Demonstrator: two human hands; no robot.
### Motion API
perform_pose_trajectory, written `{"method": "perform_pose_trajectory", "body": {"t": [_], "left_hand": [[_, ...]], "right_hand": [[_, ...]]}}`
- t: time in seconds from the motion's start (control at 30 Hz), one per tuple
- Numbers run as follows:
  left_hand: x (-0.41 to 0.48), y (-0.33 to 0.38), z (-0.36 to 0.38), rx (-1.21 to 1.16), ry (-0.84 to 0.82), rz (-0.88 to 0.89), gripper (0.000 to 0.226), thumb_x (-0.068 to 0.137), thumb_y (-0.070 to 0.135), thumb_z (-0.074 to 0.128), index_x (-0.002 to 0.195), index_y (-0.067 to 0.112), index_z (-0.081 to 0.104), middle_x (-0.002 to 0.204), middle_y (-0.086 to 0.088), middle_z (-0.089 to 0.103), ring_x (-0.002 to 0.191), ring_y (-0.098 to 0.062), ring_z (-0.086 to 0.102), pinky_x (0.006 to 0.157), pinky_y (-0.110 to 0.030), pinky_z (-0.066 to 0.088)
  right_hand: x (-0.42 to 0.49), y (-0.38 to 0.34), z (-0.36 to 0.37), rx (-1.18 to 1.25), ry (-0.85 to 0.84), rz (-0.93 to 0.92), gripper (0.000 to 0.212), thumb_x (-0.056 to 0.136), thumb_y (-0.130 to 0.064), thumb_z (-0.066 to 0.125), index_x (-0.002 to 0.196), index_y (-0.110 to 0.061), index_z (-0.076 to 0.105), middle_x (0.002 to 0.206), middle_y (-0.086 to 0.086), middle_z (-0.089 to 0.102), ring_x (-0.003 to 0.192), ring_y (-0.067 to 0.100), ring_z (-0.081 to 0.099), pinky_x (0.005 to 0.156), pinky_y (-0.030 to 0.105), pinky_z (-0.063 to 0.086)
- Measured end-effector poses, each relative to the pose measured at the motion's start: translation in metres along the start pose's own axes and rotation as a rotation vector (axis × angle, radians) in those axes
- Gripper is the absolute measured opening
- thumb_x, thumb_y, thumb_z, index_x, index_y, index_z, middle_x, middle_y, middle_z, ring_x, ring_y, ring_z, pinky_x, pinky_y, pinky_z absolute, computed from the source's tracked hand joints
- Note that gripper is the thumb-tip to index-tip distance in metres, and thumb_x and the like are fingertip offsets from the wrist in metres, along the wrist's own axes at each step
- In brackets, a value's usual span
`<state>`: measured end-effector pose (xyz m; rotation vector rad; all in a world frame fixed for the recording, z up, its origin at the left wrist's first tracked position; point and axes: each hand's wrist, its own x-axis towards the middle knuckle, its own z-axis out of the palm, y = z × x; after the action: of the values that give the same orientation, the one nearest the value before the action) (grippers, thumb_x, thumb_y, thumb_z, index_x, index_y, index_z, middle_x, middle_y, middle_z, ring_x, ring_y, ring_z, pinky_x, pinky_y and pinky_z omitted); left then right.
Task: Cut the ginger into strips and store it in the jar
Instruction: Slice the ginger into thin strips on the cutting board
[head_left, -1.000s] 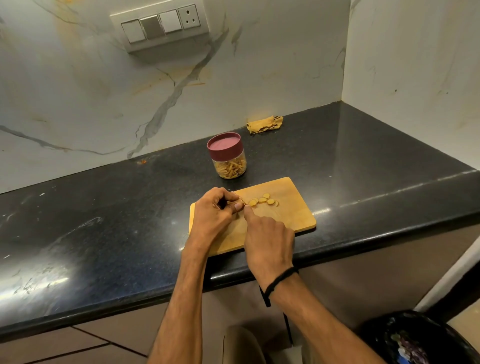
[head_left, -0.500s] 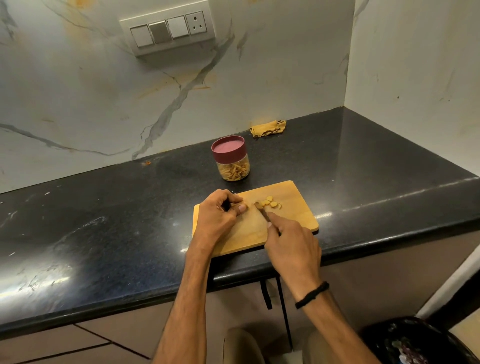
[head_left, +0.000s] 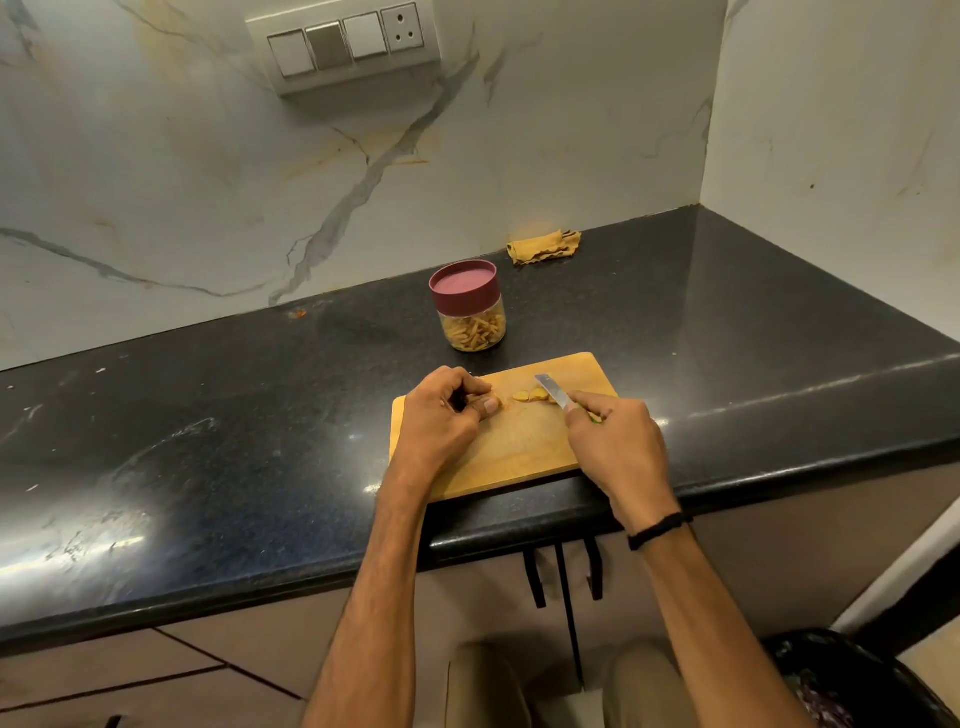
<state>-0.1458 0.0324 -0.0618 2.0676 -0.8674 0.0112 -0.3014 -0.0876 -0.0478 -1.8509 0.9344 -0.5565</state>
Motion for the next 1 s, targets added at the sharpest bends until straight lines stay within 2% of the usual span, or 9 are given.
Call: {"method": "perform_pose_trajectory", "body": {"t": [0.1,0.23,0.33,0.5,0.6,0.73,0.87,0.93,1.0], "left_hand": [[0.0,0.0,0.0,0.012,-0.005,-0.001,0.017,0.086,0.02,0.079,0.101,0.017,0.072,0.101,0.007,0.067,0.093,-0.008,0.062,0.076,-0.012,0.049],[0.0,0.0,0.0,0.027,-0.004,0.007,0.017,0.086,0.021,0.078,0.101,0.018,0.072,0.101,0.007,0.066,0.092,-0.008,0.061,0.075,-0.011,0.048],[0.0,-0.001,0.001,0.029,0.001,0.01,0.016,0.085,0.021,0.079,0.1,0.018,0.072,0.1,0.007,0.066,0.091,-0.007,0.061,0.075,-0.011,0.048],[-0.001,-0.001,0.0,0.029,-0.008,0.009,0.016,0.086,0.021,0.078,0.1,0.019,0.072,0.101,0.007,0.065,0.092,-0.007,0.06,0.079,-0.016,0.047],[-0.001,0.0,-0.001,0.036,-0.007,0.013,0.016,0.086,0.021,0.078,0.101,0.019,0.071,0.1,0.008,0.064,0.092,-0.006,0.059,0.077,-0.014,0.046],[-0.001,0.0,0.0,0.041,-0.012,0.017,0.016,0.086,0.021,0.078,0.101,0.018,0.071,0.101,0.008,0.065,0.092,-0.006,0.06,0.077,-0.014,0.046],[0.0,0.0,0.0,0.041,-0.006,0.015,0.015,0.086,0.021,0.078,0.1,0.019,0.071,0.1,0.009,0.065,0.091,-0.005,0.06,0.077,-0.014,0.047],[0.0,-0.001,0.001,0.043,-0.002,0.016,0.015,0.086,0.021,0.079,0.099,0.02,0.071,0.1,0.009,0.065,0.092,-0.006,0.06,0.078,-0.016,0.048],[0.001,-0.001,0.001,0.034,-0.002,0.006,0.016,0.085,0.02,0.079,0.1,0.019,0.071,0.101,0.009,0.066,0.094,-0.006,0.061,0.081,-0.019,0.049]], "right_hand": [[0.009,-0.001,0.0,-0.011,0.016,0.023,0.032,0.098,-0.031,0.054,0.128,-0.025,0.063,0.122,-0.001,0.064,0.089,0.013,0.048,0.072,0.025,0.038],[0.014,0.0,-0.001,-0.044,0.036,0.039,0.032,0.098,-0.031,0.053,0.128,-0.026,0.063,0.126,0.0,0.063,0.093,0.014,0.049,0.075,0.025,0.038],[0.016,0.003,0.0,-0.052,0.01,0.05,0.031,0.098,-0.032,0.053,0.126,-0.026,0.065,0.118,-0.001,0.065,0.085,0.012,0.046,0.066,0.025,0.036],[0.023,0.016,0.004,0.079,-0.018,0.125,0.028,0.094,-0.033,0.057,0.118,-0.027,0.069,0.089,-0.005,0.061,0.071,0.014,0.047,0.054,0.025,0.033],[0.023,0.021,0.005,0.169,-0.073,0.158,0.024,0.093,-0.033,0.058,0.112,-0.026,0.071,0.078,-0.008,0.054,0.073,0.017,0.046,0.052,0.027,0.031],[0.019,0.023,0.001,0.237,-0.084,0.167,0.022,0.092,-0.031,0.059,0.109,-0.024,0.072,0.079,-0.009,0.055,0.077,0.017,0.046,0.054,0.027,0.032],[0.009,0.011,-0.005,0.174,-0.027,0.056,0.028,0.095,-0.032,0.058,0.12,-0.025,0.068,0.095,-0.004,0.066,0.078,0.012,0.054,0.062,0.026,0.041],[0.0,0.0,-0.003,0.051,0.002,-0.035,0.031,0.097,-0.033,0.055,0.127,-0.026,0.063,0.11,-0.004,0.067,0.077,0.006,0.052,0.059,0.019,0.039],[-0.009,-0.007,0.005,-0.07,0.035,-0.139,0.034,0.099,-0.032,0.052,0.131,-0.028,0.059,0.111,-0.005,0.068,0.07,0.002,0.049,0.053,0.01,0.031]]}}
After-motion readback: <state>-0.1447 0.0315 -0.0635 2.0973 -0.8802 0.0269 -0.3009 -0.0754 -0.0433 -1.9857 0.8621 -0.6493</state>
